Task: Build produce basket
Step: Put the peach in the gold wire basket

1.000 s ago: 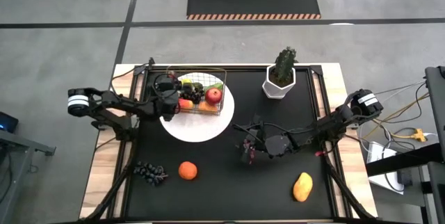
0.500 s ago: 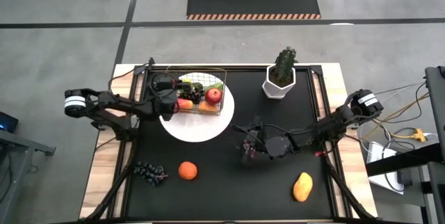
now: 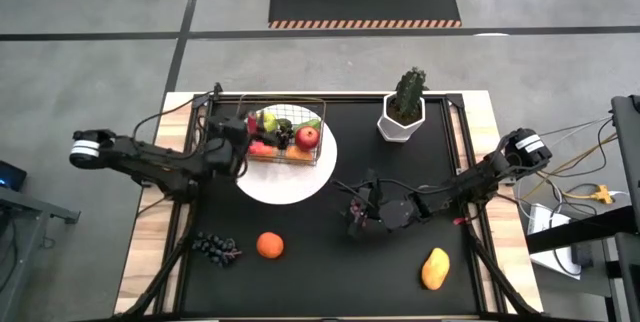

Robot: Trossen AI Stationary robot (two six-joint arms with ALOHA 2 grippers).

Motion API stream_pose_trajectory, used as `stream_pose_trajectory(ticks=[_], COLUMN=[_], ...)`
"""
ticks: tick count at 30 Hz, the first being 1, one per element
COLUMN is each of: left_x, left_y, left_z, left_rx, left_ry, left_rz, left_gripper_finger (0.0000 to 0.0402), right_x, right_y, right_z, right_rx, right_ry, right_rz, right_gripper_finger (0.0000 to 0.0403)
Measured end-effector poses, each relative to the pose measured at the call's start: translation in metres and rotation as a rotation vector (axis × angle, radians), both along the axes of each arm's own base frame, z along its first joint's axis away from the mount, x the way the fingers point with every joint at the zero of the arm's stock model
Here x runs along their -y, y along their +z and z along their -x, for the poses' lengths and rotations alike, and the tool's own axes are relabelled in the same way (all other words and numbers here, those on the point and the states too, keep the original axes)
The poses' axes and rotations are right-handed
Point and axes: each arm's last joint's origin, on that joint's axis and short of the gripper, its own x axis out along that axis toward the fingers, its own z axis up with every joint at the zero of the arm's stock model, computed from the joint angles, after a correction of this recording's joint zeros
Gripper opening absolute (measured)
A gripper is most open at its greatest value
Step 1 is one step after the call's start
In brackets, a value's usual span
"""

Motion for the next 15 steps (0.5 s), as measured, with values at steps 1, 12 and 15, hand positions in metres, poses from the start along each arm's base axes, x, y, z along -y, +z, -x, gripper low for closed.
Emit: stream_pose_trajectory(ticks=[1,12,15], left_x=[0.007,0.066,0.07], left_y=[0.001,-0.009,-0.012], left_z=[0.0,-0.011,-0.013], left_rx=[0.007,-0.035,-0.047], left_ry=[-0.075,-0.889,-0.974], left_rz=[-0.007,-0.095,-0.102], left_gripper_finger=[0.0202,0.0202,0.0202], right_x=[0.0,0.004,0.009], right_y=[-0.001,0.006,0.009], right_z=[0.001,0.016,0.027], right_rx=[-0.009,-0.078,-0.142], right_ry=[-0.002,-0.011,-0.036], right_rz=[-0.006,-0.251,-0.382], right_gripper_finger=[0.0249,0.0245,0.0241])
